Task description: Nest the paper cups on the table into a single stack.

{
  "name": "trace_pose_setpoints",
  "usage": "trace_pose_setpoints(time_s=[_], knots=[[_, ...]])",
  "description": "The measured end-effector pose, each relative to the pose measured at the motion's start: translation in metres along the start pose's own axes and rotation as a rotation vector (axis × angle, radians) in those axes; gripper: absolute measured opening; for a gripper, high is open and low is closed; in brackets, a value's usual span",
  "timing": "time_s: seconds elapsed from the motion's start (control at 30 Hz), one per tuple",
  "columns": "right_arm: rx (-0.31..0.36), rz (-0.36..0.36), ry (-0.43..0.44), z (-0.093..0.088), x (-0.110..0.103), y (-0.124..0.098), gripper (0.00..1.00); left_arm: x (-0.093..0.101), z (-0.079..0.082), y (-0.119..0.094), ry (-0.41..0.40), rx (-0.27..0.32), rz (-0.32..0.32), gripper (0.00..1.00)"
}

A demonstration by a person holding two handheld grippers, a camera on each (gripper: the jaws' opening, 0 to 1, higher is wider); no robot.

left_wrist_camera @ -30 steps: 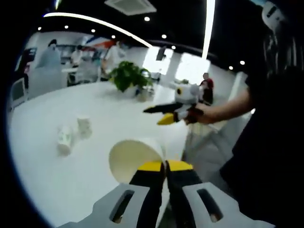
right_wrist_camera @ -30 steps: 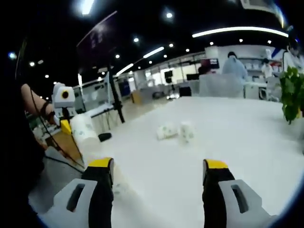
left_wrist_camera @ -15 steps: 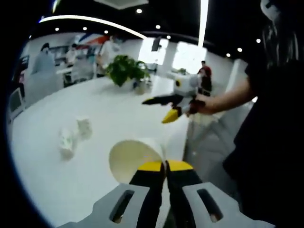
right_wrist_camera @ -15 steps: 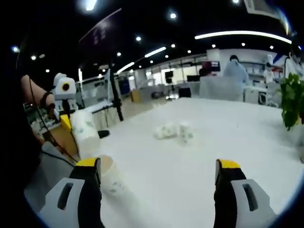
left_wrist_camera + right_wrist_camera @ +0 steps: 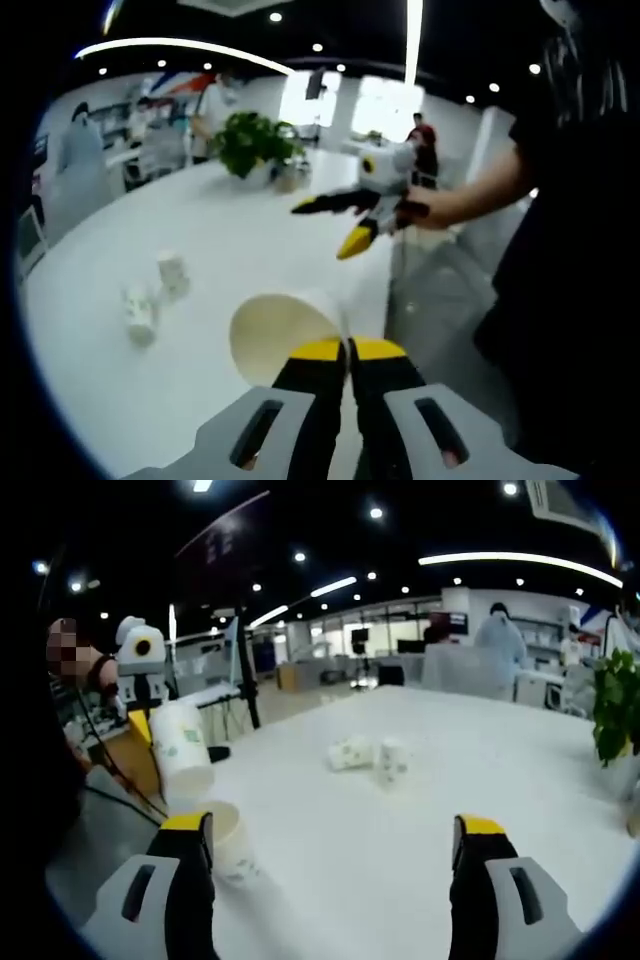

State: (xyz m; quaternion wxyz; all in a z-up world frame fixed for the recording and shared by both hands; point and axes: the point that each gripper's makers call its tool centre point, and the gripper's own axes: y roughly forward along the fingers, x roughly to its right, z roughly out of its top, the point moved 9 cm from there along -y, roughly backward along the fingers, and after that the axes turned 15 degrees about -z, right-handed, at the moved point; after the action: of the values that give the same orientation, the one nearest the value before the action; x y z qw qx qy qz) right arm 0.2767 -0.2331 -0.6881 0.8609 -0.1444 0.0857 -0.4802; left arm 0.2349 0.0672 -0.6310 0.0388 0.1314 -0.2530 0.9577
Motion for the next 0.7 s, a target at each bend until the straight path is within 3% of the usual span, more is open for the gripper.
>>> trace_pose_setpoints(time_s=[0.13, 0.27, 0.37, 0.5, 0.53, 0.63, 0.7], knots=[[0.012, -0.007, 0.007, 0.001, 0.000, -0.002, 0.96, 0.003, 0.006, 0.005, 0.041, -0.048, -0.019, 0.01], [0.009, -0.010, 0.016, -0.002, -0.001, -0.002, 0.96, 0.002, 0.006, 0.012, 0.121, -0.182, -0.017, 0.00], [0.018, -0.014, 0.014, -0.002, -0.003, -0.004, 0.94, 0.005, 0.010, 0.019, 0.169, -0.197, -0.042, 0.01], [0.009, -0.017, 0.027, -0.006, -0.003, -0.005, 0.94, 0.005, 0.011, 0.028, 0.217, -0.292, -0.064, 0.01], [0.010, -0.020, 0.032, -0.007, -0.003, -0.005, 0.94, 0.004, 0.012, 0.030, 0.245, -0.324, -0.057, 0.00], [0.017, -0.020, 0.044, -0.008, -0.003, -0.008, 0.94, 0.004, 0.016, 0.032, 0.248, -0.332, -0.051, 0.00], [0.013, -0.026, 0.040, -0.010, -0.002, -0.009, 0.93, 0.003, 0.015, 0.032, 0.270, -0.373, -0.043, 0.01]])
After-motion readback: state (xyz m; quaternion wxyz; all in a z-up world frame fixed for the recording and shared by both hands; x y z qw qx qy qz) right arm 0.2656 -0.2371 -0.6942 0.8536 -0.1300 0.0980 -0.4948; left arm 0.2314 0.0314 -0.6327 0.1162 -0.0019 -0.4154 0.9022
